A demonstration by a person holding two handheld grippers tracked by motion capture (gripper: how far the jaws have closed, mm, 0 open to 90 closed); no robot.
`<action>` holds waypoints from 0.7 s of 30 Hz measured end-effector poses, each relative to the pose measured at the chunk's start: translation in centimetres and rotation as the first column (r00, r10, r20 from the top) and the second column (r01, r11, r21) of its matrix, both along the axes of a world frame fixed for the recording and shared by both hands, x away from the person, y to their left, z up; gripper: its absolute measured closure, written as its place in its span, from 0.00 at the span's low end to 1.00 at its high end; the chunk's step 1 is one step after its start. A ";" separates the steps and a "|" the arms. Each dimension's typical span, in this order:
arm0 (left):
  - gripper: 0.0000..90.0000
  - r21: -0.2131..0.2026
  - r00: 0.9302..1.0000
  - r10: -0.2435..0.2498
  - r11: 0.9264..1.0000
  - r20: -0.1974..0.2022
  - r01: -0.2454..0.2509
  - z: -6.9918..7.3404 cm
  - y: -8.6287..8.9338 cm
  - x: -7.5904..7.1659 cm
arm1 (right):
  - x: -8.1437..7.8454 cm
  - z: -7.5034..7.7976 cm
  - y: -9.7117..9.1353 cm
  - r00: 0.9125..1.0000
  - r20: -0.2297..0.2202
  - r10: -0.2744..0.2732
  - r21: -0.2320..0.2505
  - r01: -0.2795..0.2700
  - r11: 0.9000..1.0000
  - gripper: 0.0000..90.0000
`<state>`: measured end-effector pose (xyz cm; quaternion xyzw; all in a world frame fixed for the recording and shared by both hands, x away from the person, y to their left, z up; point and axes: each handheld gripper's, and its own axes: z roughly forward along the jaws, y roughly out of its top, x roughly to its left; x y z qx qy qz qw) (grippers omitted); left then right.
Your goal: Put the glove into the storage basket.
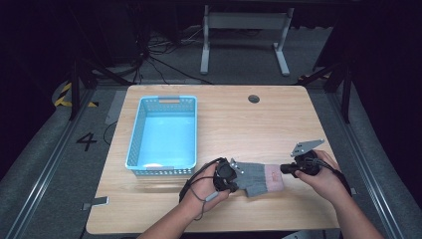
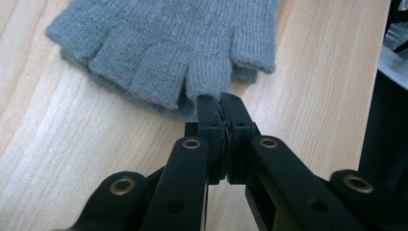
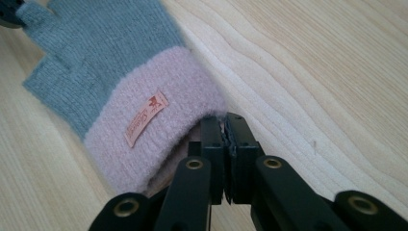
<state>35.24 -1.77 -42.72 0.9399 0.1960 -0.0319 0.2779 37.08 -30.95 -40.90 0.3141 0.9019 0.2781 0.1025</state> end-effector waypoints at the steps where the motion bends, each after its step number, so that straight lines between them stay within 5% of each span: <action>1: 0.98 0.003 1.000 0.002 1.000 -0.006 -0.002 -0.1 0.0 0.0 | 0.1 -0.1 0.0 1.000 0.001 -0.005 -0.007 0.005 1.000 0.99; 9: 0.97 0.011 1.000 0.009 1.000 -0.023 -0.008 -0.8 -0.1 0.4 | 0.2 -0.7 0.1 1.000 -0.016 -0.005 -0.021 0.005 1.000 1.00; 21: 0.73 0.012 0.999 0.037 0.999 -0.013 -0.037 -0.3 0.5 0.4 | -0.3 -0.2 -0.6 1.000 -0.002 -0.031 -0.007 0.031 1.000 0.98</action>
